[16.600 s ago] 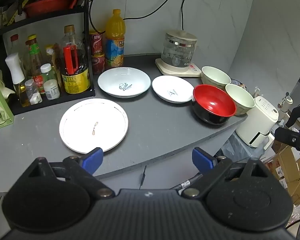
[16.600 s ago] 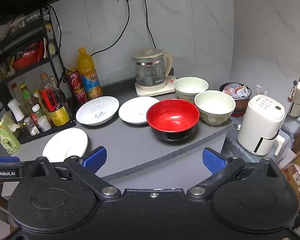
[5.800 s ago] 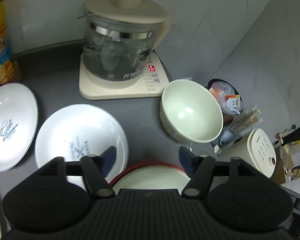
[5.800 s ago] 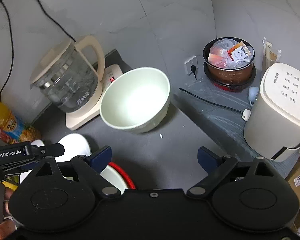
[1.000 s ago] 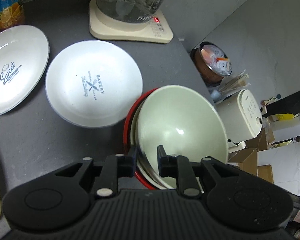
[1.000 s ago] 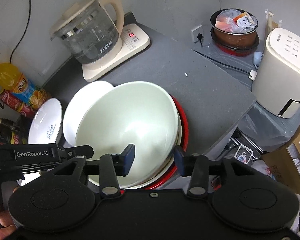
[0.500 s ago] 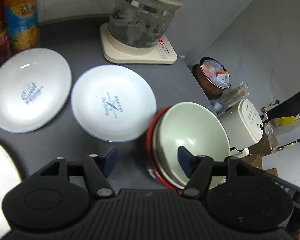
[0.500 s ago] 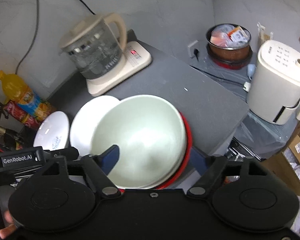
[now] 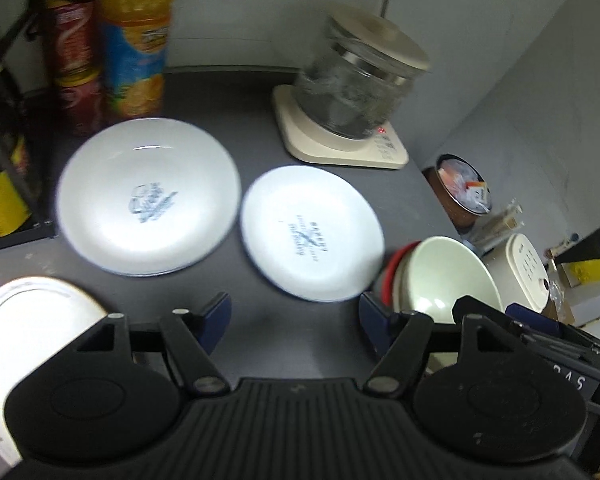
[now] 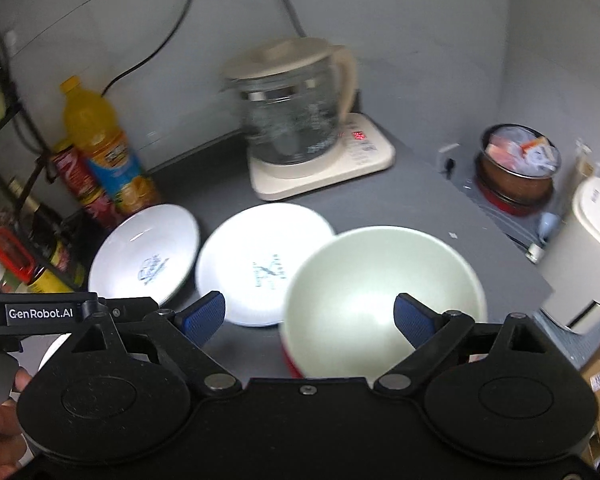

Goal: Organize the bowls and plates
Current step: 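Open the left tool while the right tool opens and releases the bowl, then move both tools toward the white plate printed 'Sweet'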

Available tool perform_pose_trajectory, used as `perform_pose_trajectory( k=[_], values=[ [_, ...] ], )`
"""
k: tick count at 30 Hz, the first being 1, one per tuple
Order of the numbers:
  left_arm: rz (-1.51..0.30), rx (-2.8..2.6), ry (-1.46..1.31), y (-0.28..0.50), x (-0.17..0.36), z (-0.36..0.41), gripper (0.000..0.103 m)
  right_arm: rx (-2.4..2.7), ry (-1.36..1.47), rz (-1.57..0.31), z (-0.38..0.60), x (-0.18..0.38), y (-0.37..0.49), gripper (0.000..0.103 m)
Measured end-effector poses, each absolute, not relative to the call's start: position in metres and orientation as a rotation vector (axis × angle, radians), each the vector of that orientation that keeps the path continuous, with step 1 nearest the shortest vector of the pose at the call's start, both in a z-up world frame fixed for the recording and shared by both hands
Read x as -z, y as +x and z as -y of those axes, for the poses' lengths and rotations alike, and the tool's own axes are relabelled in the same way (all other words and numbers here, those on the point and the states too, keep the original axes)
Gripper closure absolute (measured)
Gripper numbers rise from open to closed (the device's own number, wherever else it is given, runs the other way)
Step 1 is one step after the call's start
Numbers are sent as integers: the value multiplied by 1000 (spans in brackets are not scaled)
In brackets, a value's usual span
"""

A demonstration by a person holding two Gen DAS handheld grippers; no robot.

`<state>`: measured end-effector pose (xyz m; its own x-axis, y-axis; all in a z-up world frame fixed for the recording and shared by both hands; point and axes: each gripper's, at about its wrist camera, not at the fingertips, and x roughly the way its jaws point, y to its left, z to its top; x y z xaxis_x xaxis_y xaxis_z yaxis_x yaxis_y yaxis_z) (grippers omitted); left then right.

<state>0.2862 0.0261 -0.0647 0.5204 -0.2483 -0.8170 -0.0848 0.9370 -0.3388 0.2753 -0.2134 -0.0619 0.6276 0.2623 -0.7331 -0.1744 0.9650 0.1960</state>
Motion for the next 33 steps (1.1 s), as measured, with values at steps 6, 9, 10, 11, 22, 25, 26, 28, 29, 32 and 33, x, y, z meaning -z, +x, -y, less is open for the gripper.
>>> perform_pose_trajectory(
  k=[6, 9, 10, 11, 22, 25, 26, 28, 29, 32, 33],
  values=[
    [-1035, 50, -411, 274, 67, -58, 34, -324, 95, -869, 184, 61, 275, 6],
    [-1034, 25, -430, 268, 69, -69, 34, -371, 94, -890, 173, 63, 277, 6],
    [-1028, 19, -437, 266, 69, -72, 34, -386, 87, -895, 169, 64, 278, 6],
    [-1026, 10, -442, 263, 70, -76, 34, -399, 76, -901, 165, 65, 280, 6],
    [-1037, -157, -531, 245, 84, -98, 34, -589, -46, -953, 123, 75, 304, 6],
    [-1052, -211, -549, 241, 89, -99, 34, -626, -94, -977, 114, 80, 313, 6],
    [-1064, -235, -560, 241, 92, -99, 34, -640, -111, -987, 111, 82, 316, 6],
    [-1076, -267, -586, 240, 97, -99, 34, -681, -146, -999, 104, 84, 322, 6],
    [-1073, -285, -607, 239, 99, -99, 34, -697, -162, -999, 101, 85, 324, 6],
    [-1073, -353, -646, 235, 103, -100, 34, -734, -213, -1009, 92, 87, 332, 6],
    [-1079, -383, -655, 235, 105, -100, 34, -750, -217, -1018, 90, 88, 336, 6]
  ],
)
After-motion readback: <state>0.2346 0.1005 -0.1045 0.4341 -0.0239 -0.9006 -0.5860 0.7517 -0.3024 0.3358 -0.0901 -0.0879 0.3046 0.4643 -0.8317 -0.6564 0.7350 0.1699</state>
